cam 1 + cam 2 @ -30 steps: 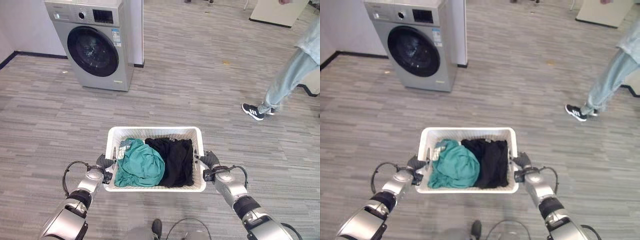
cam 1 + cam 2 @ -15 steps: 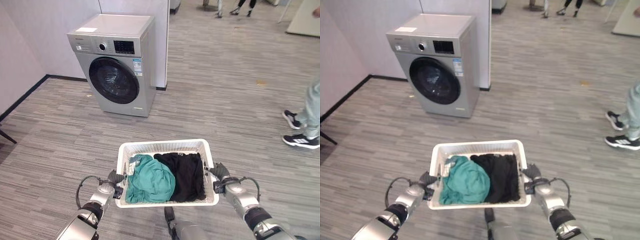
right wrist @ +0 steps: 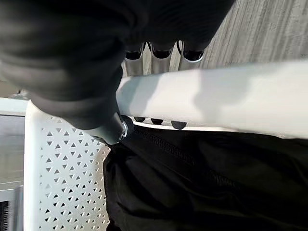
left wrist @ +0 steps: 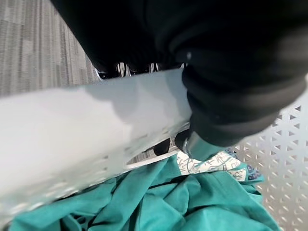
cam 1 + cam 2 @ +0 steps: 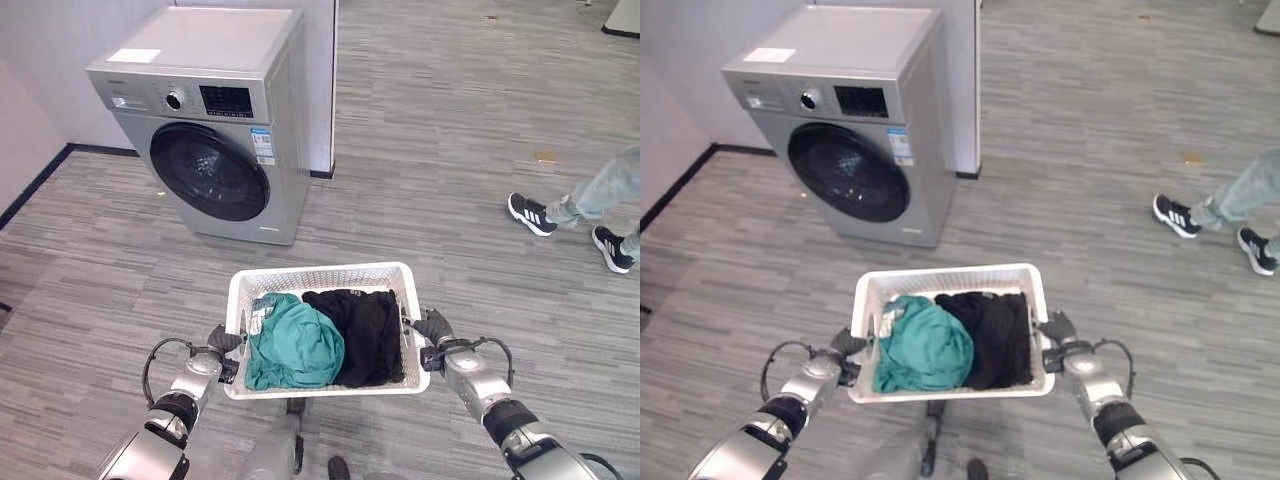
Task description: Grab the laundry basket,head to the washer,open it,put in the laundry and shut it.
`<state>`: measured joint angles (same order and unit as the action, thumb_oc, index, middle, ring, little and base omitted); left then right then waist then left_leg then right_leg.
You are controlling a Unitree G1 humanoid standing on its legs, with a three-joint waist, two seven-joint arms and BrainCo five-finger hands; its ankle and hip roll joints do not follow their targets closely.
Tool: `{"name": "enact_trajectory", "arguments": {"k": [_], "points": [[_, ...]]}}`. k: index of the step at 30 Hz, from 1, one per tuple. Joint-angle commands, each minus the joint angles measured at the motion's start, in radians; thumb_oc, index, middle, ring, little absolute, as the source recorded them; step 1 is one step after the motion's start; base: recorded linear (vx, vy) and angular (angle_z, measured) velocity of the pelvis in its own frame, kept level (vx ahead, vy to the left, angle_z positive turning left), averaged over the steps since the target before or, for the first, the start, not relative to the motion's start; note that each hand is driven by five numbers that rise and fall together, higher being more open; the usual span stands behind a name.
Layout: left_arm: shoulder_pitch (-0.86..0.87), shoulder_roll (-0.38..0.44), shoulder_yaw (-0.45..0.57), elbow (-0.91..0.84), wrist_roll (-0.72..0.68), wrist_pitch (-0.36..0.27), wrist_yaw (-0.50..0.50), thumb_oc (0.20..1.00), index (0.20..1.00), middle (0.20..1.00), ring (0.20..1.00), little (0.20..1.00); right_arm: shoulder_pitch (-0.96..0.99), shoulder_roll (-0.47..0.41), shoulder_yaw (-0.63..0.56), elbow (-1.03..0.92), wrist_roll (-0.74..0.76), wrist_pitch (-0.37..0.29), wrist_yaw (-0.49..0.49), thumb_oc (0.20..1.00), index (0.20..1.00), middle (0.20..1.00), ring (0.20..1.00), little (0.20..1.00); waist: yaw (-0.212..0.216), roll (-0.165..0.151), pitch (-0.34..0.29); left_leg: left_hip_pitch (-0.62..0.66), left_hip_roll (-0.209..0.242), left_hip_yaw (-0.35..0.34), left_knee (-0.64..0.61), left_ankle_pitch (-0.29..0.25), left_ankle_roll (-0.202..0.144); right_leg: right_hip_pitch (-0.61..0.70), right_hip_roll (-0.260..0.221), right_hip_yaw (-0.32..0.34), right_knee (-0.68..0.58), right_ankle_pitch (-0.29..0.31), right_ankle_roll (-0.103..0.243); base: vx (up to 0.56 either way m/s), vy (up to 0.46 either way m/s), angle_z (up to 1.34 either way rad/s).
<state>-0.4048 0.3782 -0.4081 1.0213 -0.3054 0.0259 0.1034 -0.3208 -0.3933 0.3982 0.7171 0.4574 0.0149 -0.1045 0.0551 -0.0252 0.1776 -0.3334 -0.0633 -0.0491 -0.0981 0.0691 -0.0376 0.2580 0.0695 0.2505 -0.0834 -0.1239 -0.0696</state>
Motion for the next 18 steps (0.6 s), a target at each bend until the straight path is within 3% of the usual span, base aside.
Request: {"name": "enact_trajectory", "arguments": {"k": [1, 3, 5, 6, 7, 9, 10, 11, 14, 16, 18], "points": [[-0.072, 0.009, 0.018, -0.073, -0.066, -0.079, -0.049, 0.200, 0.200, 0.200, 0.200, 0.200, -0.009, 0.011, -0.062, -0.103, 0.037, -0.086, 0.060, 0.200, 0.200, 0.200, 0.200, 0.200, 0.046, 0.018, -0.085, 0.099, 0.024, 0.026, 0.035, 0.106, -0.004, -0.027, -0.005, -0.008, 0.083, -0.020, 0.140, 0.22, 0.139, -0.51], [-0.061, 0.010, 0.024, -0.084, -0.070, -0.085, -0.044, 0.200, 0.200, 0.200, 0.200, 0.200, -0.007, 0.025, -0.058, -0.112, 0.033, -0.088, 0.059, 0.200, 0.200, 0.200, 0.200, 0.200, 0.054, 0.013, -0.097, 0.100, 0.028, 0.037, 0.051, 0.115, 0.001, -0.034, -0.029, 0.005, 0.093, -0.027, 0.160, 0.31, 0.257, -0.43], [-0.059, 0.006, 0.029, -0.091, -0.073, -0.087, -0.035, 0.200, 0.200, 0.200, 0.200, 0.200, -0.004, 0.036, -0.060, -0.107, 0.029, -0.083, 0.061, 0.200, 0.200, 0.200, 0.200, 0.200, 0.062, -0.003, -0.104, 0.093, 0.027, 0.069, 0.097, 0.085, 0.013, -0.038, -0.069, 0.012, 0.118, -0.027, 0.189, 0.35, 0.302, -0.46], [-0.063, 0.012, 0.019, -0.111, -0.067, -0.089, -0.026, 0.200, 0.200, 0.200, 0.200, 0.200, -0.005, 0.048, -0.060, -0.104, 0.021, -0.085, 0.062, 0.200, 0.200, 0.200, 0.200, 0.200, 0.077, -0.025, -0.112, 0.089, 0.020, 0.084, 0.152, 0.026, 0.036, -0.061, -0.108, 0.017, 0.191, -0.007, 0.223, 0.45, 0.307, -0.78], [-0.063, 0.013, 0.017, -0.125, -0.067, -0.089, -0.022, 0.200, 0.200, 0.200, 0.200, 0.200, 0.004, 0.054, -0.058, -0.111, 0.015, -0.082, 0.065, 0.200, 0.200, 0.200, 0.200, 0.200, 0.083, -0.037, -0.109, 0.103, 0.009, 0.090, 0.181, -0.012, 0.048, -0.098, -0.124, 0.004, 0.277, 0.055, 0.257, 0.43, 0.259, -0.60], [-0.064, 0.012, 0.012, -0.125, -0.062, -0.088, -0.020, 0.200, 0.200, 0.200, 0.200, 0.200, 0.000, 0.060, -0.052, -0.113, -0.001, -0.084, 0.070, 0.200, 0.200, 0.200, 0.200, 0.200, 0.079, -0.036, -0.091, 0.140, 0.002, 0.070, 0.195, -0.047, 0.065, -0.162, -0.125, -0.009, 0.433, 0.151, 0.270, 0.22, 0.135, -0.19], [-0.064, 0.012, 0.012, -0.125, -0.062, -0.088, -0.020, 0.200, 0.200, 0.200, 0.200, 0.200, 0.000, 0.060, -0.052, -0.113, -0.001, -0.084, 0.070, 0.200, 0.200, 0.200, 0.200, 0.200, 0.081, -0.033, -0.094, 0.137, 0.006, 0.070, 0.194, -0.045, 0.064, -0.166, -0.121, -0.008, 0.431, 0.155, 0.269, 0.14, 0.134, 0.05], [-0.068, 0.017, 0.002, -0.138, -0.052, -0.085, -0.020, 0.200, 0.200, 0.200, 0.200, 0.200, -0.006, 0.061, -0.043, -0.123, -0.015, -0.081, 0.070, 0.200, 0.200, 0.200, 0.200, 0.200, 0.063, -0.018, -0.067, 0.179, 0.018, 0.053, 0.193, -0.059, 0.072, -0.232, -0.092, -0.042, 0.571, 0.215, 0.277, 0.14, 0.135, 0.08], [-0.078, 0.020, -0.009, -0.124, -0.030, -0.083, -0.023, 0.200, 0.200, 0.200, 0.200, 0.200, -0.026, 0.071, -0.027, -0.115, -0.028, -0.084, 0.073, 0.200, 0.200, 0.200, 0.200, 0.200, 0.047, 0.000, -0.050, 0.231, 0.024, 0.036, 0.186, -0.079, 0.080, -0.288, -0.096, -0.093, 0.630, 0.187, 0.253, 0.16, 0.120, 0.26], [-0.085, 0.020, -0.009, -0.112, -0.030, -0.082, -0.027, 0.200, 0.200, 0.200, 0.200, 0.200, -0.033, 0.070, -0.020, -0.109, -0.029, -0.081, 0.080, 0.200, 0.200, 0.200, 0.200, 0.200, 0.036, 0.012, -0.049, 0.276, 0.026, 0.022, 0.166, -0.089, 0.081, -0.354, -0.078, -0.127, 0.569, 0.122, 0.217, 0.18, 0.064, 0.32], [-0.097, 0.013, -0.020, -0.098, -0.030, -0.083, -0.028, 0.200, 0.200, 0.200, 0.200, 0.200, -0.042, 0.066, -0.018, -0.099, -0.021, -0.079, 0.081, 0.200, 0.200, 0.200, 0.200, 0.200, 0.018, 0.007, -0.043, 0.305, 0.008, -0.001, 0.162, -0.104, 0.075, -0.392, -0.060, -0.145, 0.425, 0.065, 0.202, 0.24, -0.007, 0.12]]}}
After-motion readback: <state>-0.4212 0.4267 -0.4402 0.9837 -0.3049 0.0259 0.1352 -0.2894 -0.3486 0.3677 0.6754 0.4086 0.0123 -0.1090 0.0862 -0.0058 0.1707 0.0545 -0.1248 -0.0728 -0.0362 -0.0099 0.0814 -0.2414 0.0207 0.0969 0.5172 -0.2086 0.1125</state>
